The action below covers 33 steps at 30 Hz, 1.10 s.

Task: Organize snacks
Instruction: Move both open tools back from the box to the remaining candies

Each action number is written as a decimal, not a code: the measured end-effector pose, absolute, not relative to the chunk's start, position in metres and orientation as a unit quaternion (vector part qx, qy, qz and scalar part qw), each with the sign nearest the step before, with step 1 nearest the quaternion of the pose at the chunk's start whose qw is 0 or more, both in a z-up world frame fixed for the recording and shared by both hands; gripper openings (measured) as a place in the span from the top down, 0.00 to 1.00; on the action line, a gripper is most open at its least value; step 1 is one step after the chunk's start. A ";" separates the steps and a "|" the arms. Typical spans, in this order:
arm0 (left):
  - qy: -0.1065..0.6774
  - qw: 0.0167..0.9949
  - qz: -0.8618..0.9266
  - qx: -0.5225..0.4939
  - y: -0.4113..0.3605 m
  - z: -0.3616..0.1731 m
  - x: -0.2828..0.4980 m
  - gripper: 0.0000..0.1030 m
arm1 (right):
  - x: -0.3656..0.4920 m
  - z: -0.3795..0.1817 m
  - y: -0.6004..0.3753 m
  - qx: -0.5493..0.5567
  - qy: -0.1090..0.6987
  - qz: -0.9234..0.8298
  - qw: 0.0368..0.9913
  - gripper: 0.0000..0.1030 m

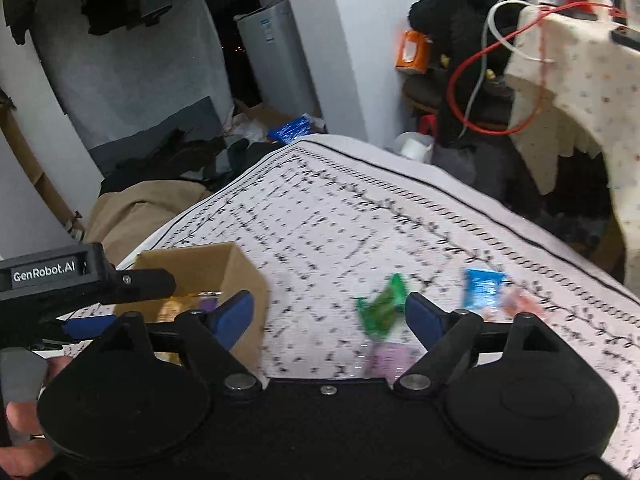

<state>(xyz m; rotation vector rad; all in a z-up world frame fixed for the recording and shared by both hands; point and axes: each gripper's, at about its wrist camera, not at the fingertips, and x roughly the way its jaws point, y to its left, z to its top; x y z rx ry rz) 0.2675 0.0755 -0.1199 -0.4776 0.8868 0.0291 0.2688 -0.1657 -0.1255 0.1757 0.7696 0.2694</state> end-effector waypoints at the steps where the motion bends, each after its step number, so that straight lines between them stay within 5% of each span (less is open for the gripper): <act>1: 0.428 0.875 0.009 -0.224 0.071 -0.121 0.268 0.07 | 0.268 -0.125 -0.172 0.086 0.373 0.127 0.915 0.15; 33: 0.430 0.895 -0.029 -0.114 -0.049 -0.156 0.285 0.07 | 0.280 -0.187 -0.301 0.192 0.394 0.057 0.897 0.11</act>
